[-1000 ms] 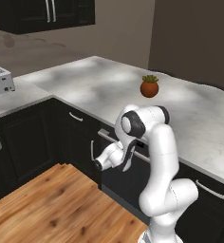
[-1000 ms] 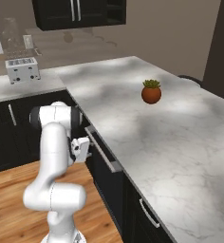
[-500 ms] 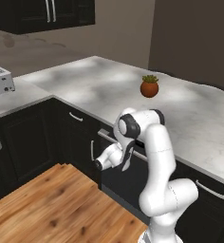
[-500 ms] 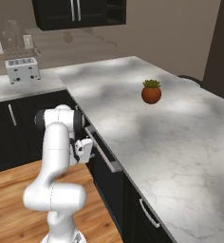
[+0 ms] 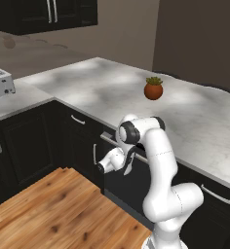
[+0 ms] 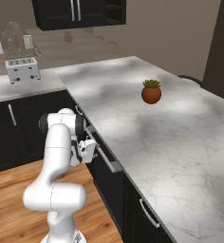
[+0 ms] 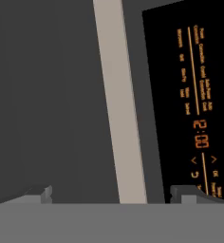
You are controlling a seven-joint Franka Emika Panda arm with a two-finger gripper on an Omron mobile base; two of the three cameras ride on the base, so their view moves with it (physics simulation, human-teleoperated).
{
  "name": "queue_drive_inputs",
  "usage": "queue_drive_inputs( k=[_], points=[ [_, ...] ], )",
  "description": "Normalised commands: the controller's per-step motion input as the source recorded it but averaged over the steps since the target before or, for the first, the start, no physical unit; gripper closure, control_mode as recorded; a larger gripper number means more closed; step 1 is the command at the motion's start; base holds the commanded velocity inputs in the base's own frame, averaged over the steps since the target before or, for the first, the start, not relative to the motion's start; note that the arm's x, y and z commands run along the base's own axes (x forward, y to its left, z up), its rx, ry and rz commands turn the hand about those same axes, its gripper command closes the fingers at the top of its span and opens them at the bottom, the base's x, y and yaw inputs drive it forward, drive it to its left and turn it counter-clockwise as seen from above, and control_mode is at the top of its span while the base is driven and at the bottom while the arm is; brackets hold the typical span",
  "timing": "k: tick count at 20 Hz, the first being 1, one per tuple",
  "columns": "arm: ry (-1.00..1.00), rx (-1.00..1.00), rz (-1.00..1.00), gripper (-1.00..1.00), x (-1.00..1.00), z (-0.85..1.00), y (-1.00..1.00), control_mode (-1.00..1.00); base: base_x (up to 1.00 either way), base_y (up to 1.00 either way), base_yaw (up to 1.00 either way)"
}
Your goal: Open the dishwasher door and pull out the top rack.
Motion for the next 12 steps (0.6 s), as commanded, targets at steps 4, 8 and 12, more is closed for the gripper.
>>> queue_drive_inputs(
  k=[4, 8, 12],
  points=[
    [0.0, 0.0, -0.03, -1.0, 0.27, -0.03, -0.16, -1.0, 0.0, 0.0, 0.0],
    [0.0, 0.0, -0.04, -1.0, 0.27, -0.05, -0.2, -1.0, 0.0, 0.0, 0.0],
    [0.0, 0.0, -0.03, -1.0, 0.25, -0.14, -0.21, -1.0, 0.0, 0.0, 0.0]
  ],
)
